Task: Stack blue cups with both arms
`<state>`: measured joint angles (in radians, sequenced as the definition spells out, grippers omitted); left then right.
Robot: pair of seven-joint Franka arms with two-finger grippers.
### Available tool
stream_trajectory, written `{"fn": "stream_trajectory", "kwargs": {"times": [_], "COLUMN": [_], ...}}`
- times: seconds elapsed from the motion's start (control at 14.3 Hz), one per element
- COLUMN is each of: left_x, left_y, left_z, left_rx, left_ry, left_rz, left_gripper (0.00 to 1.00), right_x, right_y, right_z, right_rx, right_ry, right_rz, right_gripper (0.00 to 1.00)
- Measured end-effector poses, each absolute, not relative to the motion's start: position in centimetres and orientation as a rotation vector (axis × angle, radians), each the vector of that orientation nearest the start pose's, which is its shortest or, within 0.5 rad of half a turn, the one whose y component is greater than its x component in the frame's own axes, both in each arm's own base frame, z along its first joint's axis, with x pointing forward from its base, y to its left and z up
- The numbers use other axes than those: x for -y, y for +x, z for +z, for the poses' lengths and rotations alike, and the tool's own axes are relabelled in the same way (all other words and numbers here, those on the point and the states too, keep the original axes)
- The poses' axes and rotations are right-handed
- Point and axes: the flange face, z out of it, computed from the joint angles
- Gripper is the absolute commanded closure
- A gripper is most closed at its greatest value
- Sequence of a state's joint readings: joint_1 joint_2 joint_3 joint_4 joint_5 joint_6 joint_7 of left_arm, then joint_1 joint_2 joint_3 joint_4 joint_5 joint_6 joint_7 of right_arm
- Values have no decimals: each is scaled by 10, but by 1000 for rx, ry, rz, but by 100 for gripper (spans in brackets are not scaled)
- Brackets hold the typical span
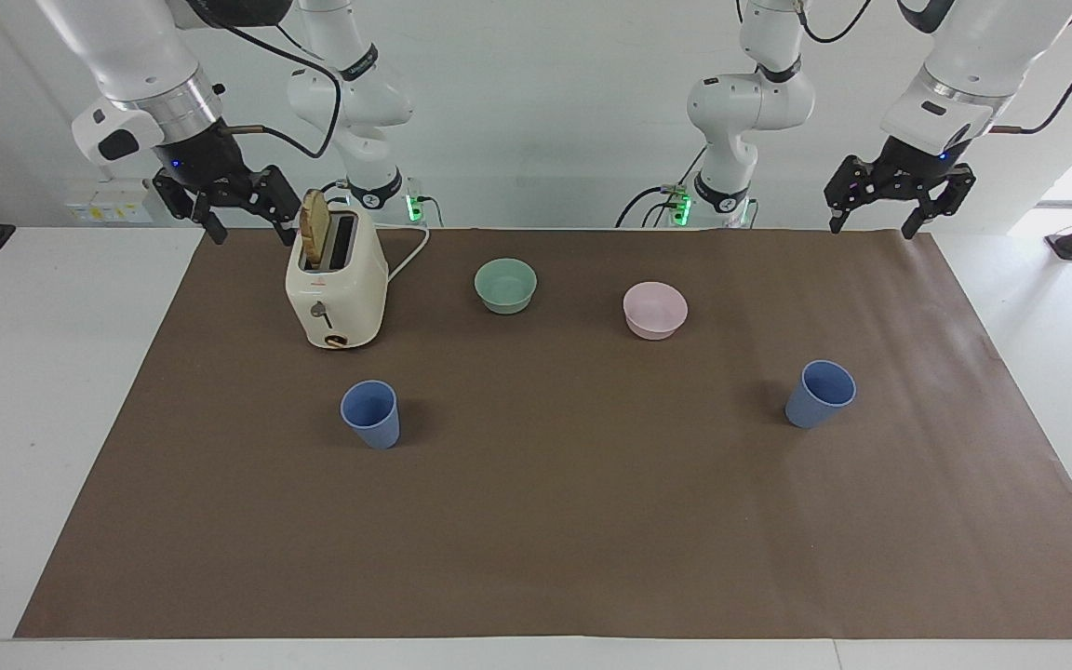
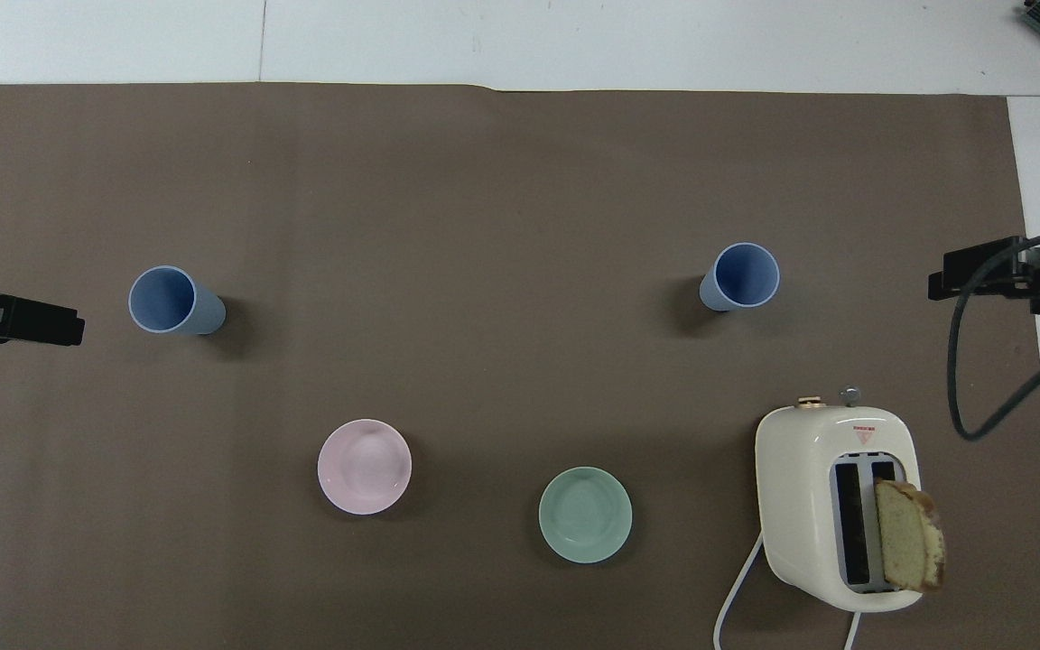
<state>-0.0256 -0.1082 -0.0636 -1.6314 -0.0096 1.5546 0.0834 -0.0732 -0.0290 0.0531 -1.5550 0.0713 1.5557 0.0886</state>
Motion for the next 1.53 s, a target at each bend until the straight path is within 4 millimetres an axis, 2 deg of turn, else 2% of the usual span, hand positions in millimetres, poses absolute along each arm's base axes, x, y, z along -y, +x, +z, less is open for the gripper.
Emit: {"fn": "stream_trajectory", "kwargs": {"times": [0.21,1.12,1.33,1.53], "left_x": [49,50,45,32], "left_y": [517,519,532,557], "left_z": [652,650,629,586], "left_rx": [-270,-271,-256,-213], "left_ry": [-3132,-3132,-3134,-3140], "left_rz": [-49,-60,-88,-96], "left_gripper": [0,0,0,0], "right_x": [4,7,8,8], "right_y": [544,544,544,544], "right_z": [646,645,645,645], "right_rx": [-116,-118,-120,-121], "right_ry": [-3070,-3073,-3073,-3073], "right_rz": [-42,-40,-38,-36], "right_gripper": [0,0,0,0]}}
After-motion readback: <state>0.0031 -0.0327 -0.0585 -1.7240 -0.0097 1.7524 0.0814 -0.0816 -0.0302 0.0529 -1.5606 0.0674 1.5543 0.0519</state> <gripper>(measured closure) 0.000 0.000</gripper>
